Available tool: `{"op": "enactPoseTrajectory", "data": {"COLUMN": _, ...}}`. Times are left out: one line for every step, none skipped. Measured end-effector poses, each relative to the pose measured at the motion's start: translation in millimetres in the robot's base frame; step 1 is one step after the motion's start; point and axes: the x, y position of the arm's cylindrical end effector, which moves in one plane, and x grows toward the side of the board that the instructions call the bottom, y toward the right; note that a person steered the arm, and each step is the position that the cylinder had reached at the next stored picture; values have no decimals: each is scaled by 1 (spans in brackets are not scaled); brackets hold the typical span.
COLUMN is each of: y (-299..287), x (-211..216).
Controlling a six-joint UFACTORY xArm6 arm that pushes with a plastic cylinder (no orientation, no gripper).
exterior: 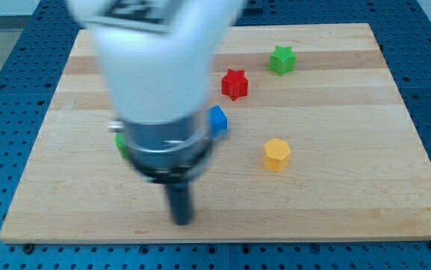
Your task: Slide the blue triangle down a bit
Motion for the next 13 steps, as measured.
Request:
{"op": "enactPoseTrajectory", "data": {"y": -102, "x": -10}}
{"op": "enactPoseTrajectory", "data": {"y": -175, "x": -37}}
{"op": "enactPoseTrajectory", "data": {"y": -190, "x": -85}}
{"op": "enactPoseTrajectory", "data": {"y": -191, "x": -151}}
{"op": "enactPoseTrajectory", "data": {"y": -191, "x": -224}}
{"op": "enactPoseTrajectory", "data": {"y": -190, "x": -299}}
{"op": "enactPoseTrajectory", "data": {"y": -190, "x": -321}}
{"op": "enactPoseTrajectory", "data": {"y": -181, "x": -333}}
{"op": "enactPoseTrajectory", "data": {"y": -125, "x": -364}}
{"op": "enactPoseTrajectory", "data": {"y": -56, "x": -376}}
{"op": "enactPoseTrajectory", "data": {"y": -42, "x": -376}}
{"op": "enactPoseTrajectory", "data": {"y": -40, "x": -340}}
{"op": "enactPoseTrajectory", "data": {"y": -32, "x": -307}}
